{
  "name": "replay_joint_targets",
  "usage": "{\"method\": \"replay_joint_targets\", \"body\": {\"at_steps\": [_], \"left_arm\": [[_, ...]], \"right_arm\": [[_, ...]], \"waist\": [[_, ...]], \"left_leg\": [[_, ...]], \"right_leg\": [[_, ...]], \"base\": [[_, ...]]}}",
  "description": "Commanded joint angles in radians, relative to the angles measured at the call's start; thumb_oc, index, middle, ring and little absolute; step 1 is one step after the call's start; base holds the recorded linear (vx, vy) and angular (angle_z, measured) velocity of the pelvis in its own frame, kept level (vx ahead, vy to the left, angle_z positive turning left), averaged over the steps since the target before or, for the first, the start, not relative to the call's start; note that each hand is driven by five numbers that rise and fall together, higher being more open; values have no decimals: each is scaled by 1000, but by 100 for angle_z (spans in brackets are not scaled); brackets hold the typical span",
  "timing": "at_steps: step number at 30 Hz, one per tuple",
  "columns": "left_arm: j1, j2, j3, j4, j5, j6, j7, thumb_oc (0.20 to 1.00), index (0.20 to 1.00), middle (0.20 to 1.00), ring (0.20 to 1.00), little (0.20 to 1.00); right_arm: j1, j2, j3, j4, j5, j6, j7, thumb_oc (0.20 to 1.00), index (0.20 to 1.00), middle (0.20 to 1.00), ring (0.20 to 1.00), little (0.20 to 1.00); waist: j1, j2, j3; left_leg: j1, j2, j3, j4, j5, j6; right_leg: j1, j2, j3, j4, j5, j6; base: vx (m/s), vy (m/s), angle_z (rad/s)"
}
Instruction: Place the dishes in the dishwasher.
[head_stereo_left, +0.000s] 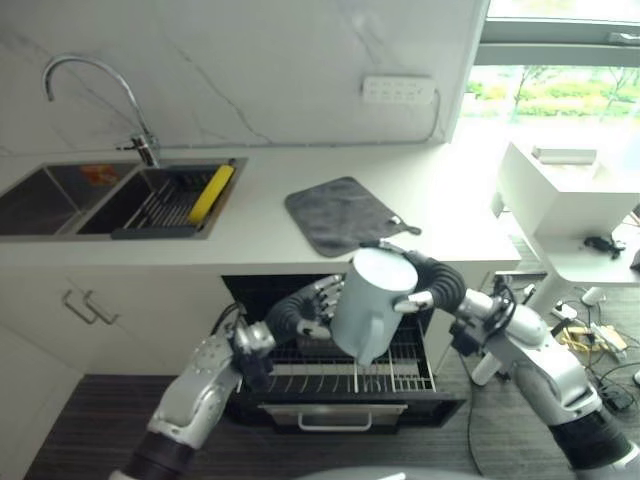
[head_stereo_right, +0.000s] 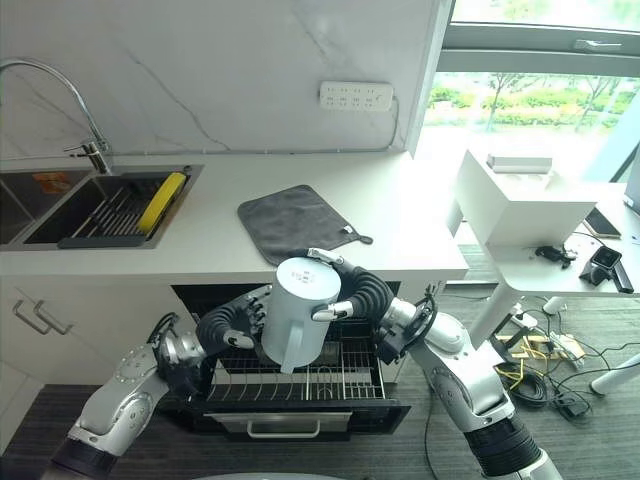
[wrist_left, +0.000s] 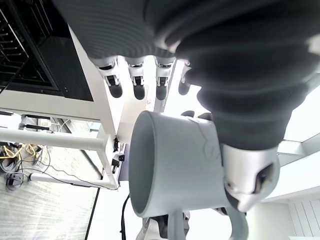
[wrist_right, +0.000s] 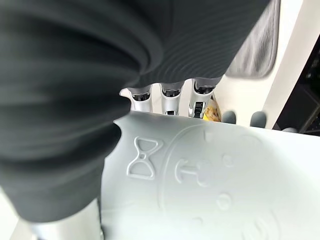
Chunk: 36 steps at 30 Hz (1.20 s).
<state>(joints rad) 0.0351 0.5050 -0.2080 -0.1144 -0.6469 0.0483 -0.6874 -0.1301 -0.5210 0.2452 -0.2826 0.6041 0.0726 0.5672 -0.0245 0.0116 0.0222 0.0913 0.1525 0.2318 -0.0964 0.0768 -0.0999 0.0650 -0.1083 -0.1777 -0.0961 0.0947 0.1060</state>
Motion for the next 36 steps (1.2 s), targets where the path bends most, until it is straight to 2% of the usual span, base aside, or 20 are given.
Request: {"method": "replay_joint_targets", "body": {"at_steps": [1,7,8,13,16,17,18,19,20,22,26,28,30,36], "left_arm": [[-49,7,59,19,-15,-52,18,1000,1000,1000,1000,1000],[-16,4,142,41,-51,-65,62,1000,1000,1000,1000,1000],[-5,-10,179,48,-67,-66,88,1000,1000,1000,1000,1000],[20,-53,236,26,-86,-68,168,1000,1000,1000,1000,1000],[46,-77,261,1,-73,-62,209,1000,1000,1000,1000,1000],[52,-79,265,-15,-66,-59,228,1000,1000,1000,1000,1000],[48,-76,261,-25,-64,-67,253,1000,1000,1000,1000,1000],[41,-75,259,-25,-63,-73,262,1000,1000,1000,1000,1000],[18,-68,245,-22,-61,-99,295,1000,1000,1000,1000,1000],[-32,-60,213,-25,-47,-115,398,1000,1000,1000,1000,1000],[-65,-64,186,-52,-20,-133,472,1000,1000,1000,1000,1000],[-84,-53,164,-66,17,-122,528,1000,1000,1000,1000,1000],[-89,-23,133,-64,52,-69,507,1000,1000,1000,1000,1000],[-106,3,81,-57,-12,-5,523,1000,1000,1000,1000,1000]], "right_arm": [[-27,11,-81,-34,-6,-94,-37,200,200,200,200,200],[7,4,-147,-3,-40,-112,-82,200,200,200,200,200],[24,13,-170,10,-68,-114,-105,200,200,200,200,200],[56,35,-215,18,-94,-94,-163,200,200,200,200,200],[82,57,-243,28,-120,-83,-196,200,200,200,200,200],[91,57,-252,25,-120,-83,-212,200,200,200,200,200],[88,50,-262,28,-117,-101,-238,200,200,200,200,200],[81,48,-264,33,-119,-110,-245,200,200,200,200,200],[59,40,-262,38,-130,-142,-268,200,200,200,200,200],[10,28,-247,49,-148,-164,-320,200,200,200,200,200],[-19,35,-220,62,-172,-200,-374,200,200,200,200,200],[-40,20,-200,80,-191,-213,-412,200,200,200,200,200],[-61,-4,-185,88,-188,-199,-454,200,200,200,200,200],[-114,-36,-138,141,-217,-164,-503,200,200,200,200,200]], "waist": [[-8,-8,13],[-11,-6,15],[-12,-7,15],[-11,-9,25],[-8,-12,48],[-6,-13,69],[-2,-16,115],[-3,-16,128],[-5,-18,181],[-10,-17,232],[-10,-22,285],[-2,-20,316],[3,-14,337],[5,-3,367]], "left_leg": [[29,2,-19,9,-81,16],[30,5,-19,9,-78,13],[31,4,-20,9,-79,13],[35,-1,-31,9,-81,17],[41,-6,-42,9,-78,19],[37,-8,-47,17,-62,16],[-29,-4,-65,114,-73,13],[-66,0,-75,157,-84,11],[-147,7,-98,243,-100,8],[-253,14,-114,338,-125,12],[-364,20,-131,460,-160,11],[-420,17,-151,518,-177,13],[-460,10,-169,558,-195,21],[-482,3,-171,592,-207,30]], "right_leg": [[59,-17,-23,9,-89,32],[61,-16,-24,9,-90,30],[63,-15,-23,9,-92,28],[71,-8,-13,9,-99,20],[86,3,-1,9,-101,8],[86,8,6,26,-107,1],[36,9,17,122,-141,-14],[5,8,21,160,-155,-17],[-69,6,36,241,-179,-26],[-183,7,49,342,-216,-38],[-297,-12,49,457,-241,-49],[-350,-34,44,523,-257,-49],[-393,-47,53,574,-269,-48],[-423,-63,61,614,-272,-45]], "base": [[0,0,0],[10,-4,0],[73,-25,0],[108,-23,1],[144,-19,1],[0,0,0],[-69,-15,2],[-269,-21,6],[-334,-2,15],[-385,33,11],[-217,34,-5],[-190,46,-5],[-128,58,0],[-6,77,1]]}}
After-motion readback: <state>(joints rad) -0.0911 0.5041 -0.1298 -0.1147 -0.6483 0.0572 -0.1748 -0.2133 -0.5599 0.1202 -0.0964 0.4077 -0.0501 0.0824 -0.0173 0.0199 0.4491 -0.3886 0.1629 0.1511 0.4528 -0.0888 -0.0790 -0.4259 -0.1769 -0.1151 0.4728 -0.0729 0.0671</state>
